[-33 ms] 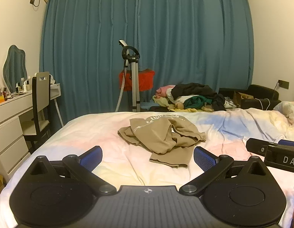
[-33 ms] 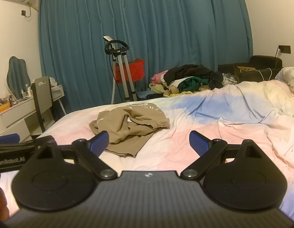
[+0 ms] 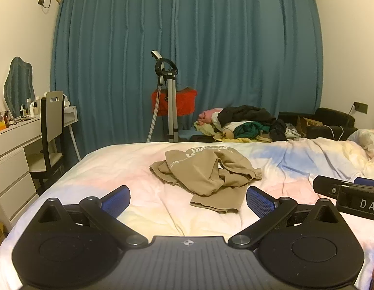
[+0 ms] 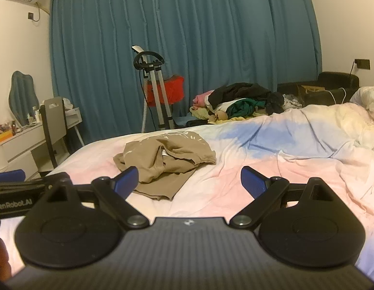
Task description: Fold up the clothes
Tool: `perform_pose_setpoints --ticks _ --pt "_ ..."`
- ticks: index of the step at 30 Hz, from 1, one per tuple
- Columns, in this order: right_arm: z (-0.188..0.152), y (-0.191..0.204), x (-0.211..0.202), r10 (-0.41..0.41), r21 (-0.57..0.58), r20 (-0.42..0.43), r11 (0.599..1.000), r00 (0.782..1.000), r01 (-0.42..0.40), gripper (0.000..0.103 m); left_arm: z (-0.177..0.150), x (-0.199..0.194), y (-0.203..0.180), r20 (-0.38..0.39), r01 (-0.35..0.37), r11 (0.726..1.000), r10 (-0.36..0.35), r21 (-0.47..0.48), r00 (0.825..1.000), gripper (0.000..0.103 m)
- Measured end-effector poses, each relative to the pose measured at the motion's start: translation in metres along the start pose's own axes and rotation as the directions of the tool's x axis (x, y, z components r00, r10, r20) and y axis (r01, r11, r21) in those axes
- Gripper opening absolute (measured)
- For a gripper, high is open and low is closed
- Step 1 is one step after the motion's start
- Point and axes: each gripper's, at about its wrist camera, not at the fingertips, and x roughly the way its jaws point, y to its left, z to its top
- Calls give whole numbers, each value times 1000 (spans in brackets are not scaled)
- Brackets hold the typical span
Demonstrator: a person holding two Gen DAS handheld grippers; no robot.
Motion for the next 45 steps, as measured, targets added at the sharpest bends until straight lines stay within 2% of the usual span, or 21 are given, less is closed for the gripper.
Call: perform_pose_setpoints --ticks 11,26,30,35,38,40,43,45 --pt "-1 1 -1 -11 -28 12 1000 1000 11 93 -2 -4 -5 7 -10 1000 10 21 1000 103" --pt "-2 2 3 4 -30 -7 1000 1000 -4 93 -7 -1 -3 -3 1 1000 -1 -10 1000 103" --pt "-3 5 2 -11 -70 35 997 999 13 93 -8 2 -4 -4 -3 1000 3 -3 1000 103" --pt "0 1 5 -27 -57 75 998 997 32 93 -8 7 -5 -2 9 1000 -9 9 1000 103" --pt "11 -4 22 -41 -15 98 999 994 43 93 -6 16 -9 -6 5 999 -5 38 1000 103" --pt "26 -5 43 -17 -43 78 999 997 21 93 -2 27 -12 -20 -3 999 4 53 1000 103" --pt "47 -15 59 -42 1 103 999 994 42 93 3 52 -16 -54 8 998 -5 61 999 103" --pt "54 -27 64 -35 63 120 998 992 28 93 6 77 -21 -97 29 998 -23 64 995 103"
